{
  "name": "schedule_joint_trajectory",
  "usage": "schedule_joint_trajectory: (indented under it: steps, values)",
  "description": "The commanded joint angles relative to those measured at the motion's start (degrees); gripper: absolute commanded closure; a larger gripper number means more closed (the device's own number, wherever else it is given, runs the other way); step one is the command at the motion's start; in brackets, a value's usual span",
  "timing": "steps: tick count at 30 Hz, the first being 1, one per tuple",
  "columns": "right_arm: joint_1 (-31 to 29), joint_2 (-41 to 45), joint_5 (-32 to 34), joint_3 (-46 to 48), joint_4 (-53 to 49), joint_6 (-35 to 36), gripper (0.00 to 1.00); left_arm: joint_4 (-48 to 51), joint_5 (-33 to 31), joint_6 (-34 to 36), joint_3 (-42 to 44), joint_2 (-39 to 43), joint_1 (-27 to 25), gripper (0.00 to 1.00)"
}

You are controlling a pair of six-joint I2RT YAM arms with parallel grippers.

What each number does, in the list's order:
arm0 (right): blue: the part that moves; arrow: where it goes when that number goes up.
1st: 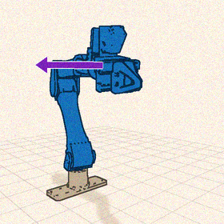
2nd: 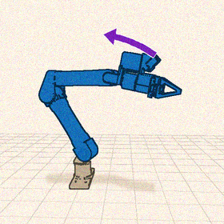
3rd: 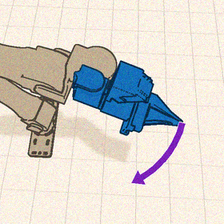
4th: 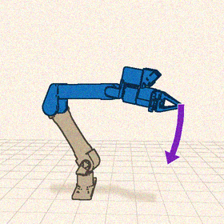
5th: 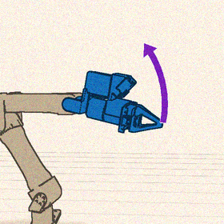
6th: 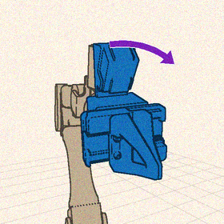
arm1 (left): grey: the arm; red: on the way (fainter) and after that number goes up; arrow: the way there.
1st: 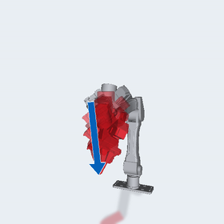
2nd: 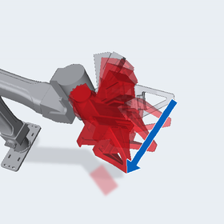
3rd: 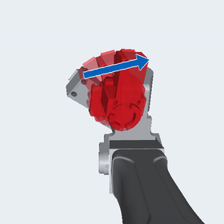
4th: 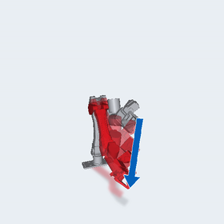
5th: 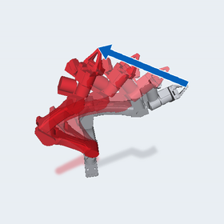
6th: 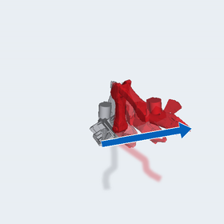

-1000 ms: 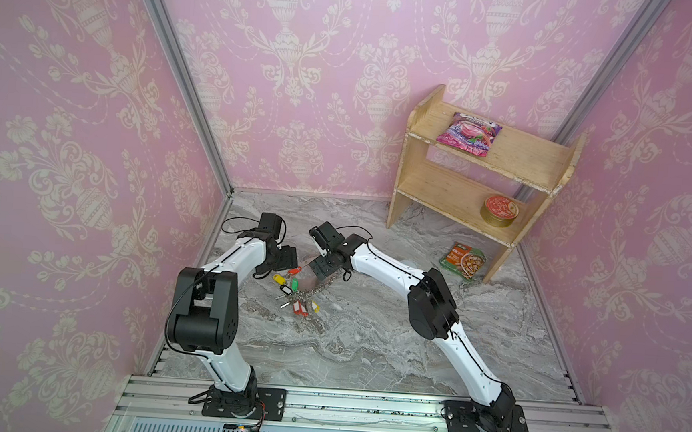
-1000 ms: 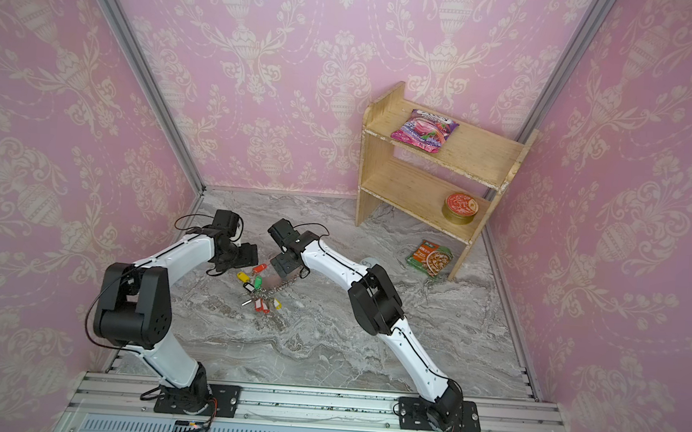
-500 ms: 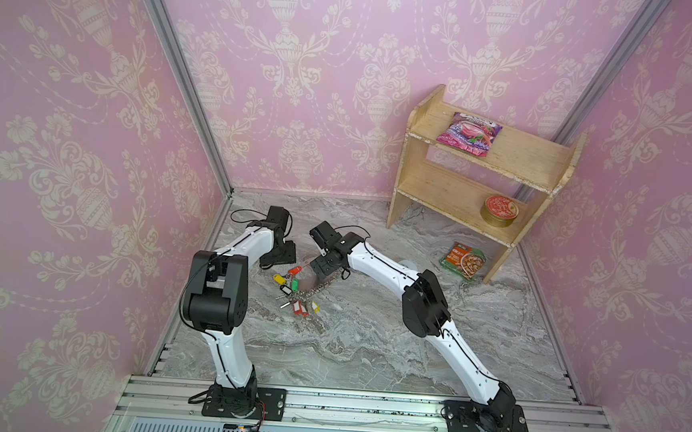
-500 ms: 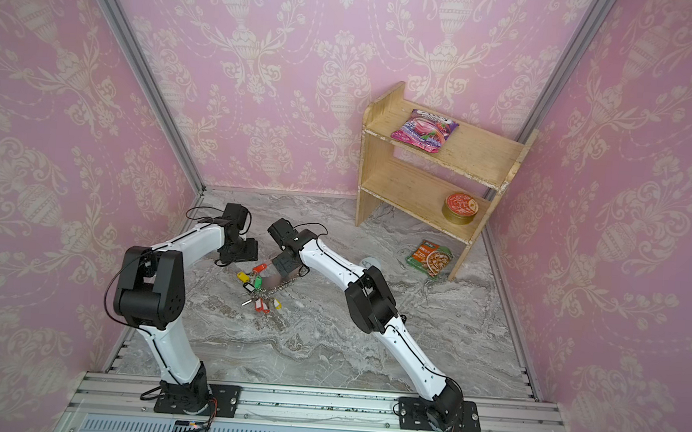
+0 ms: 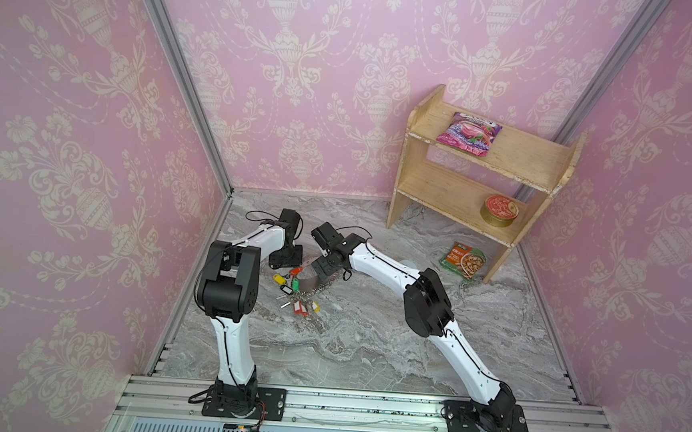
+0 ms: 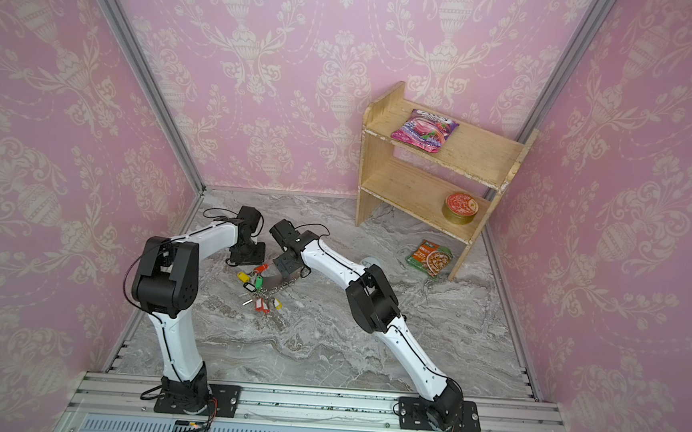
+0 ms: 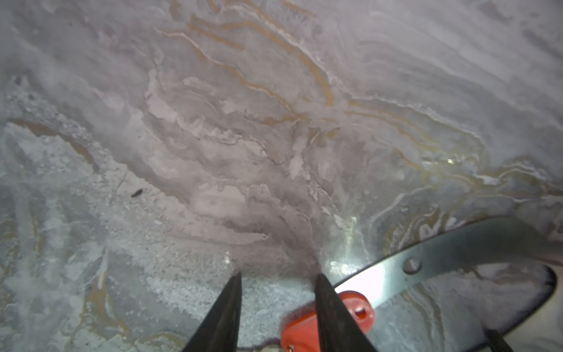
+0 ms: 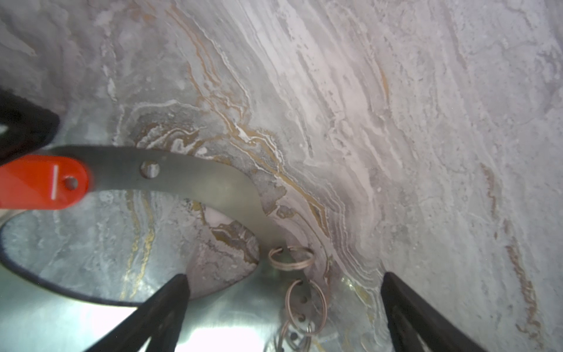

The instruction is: Put the keys on the keyring

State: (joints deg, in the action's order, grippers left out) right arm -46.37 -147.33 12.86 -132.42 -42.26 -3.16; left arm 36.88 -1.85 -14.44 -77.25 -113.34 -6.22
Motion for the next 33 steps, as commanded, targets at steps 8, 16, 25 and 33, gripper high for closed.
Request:
schedule_joint_trajectory:
  steps: [8, 16, 25, 33]
  values:
    - [0.77, 6.58, 0.14, 11.09, 2.0, 0.92, 0.0, 4.47, 7.66, -4.77, 8.92, 3.75, -3.79, 0.65]
    - [1.08, 13.31, -0.46, 22.27, 5.13, 1.22, 0.0, 5.36, 10.2, -8.1, 13.42, 7.26, -7.29, 0.68]
    - [2.18, 20.83, -1.33, 33.06, 6.45, 1.79, 0.0, 4.16, 12.24, -13.0, 19.34, 10.69, -11.48, 0.68]
    - [1.75, 32.11, -12.02, 38.67, 9.85, 2.59, 0.0, 4.77, 6.83, -11.76, 17.53, 15.44, -10.73, 0.5]
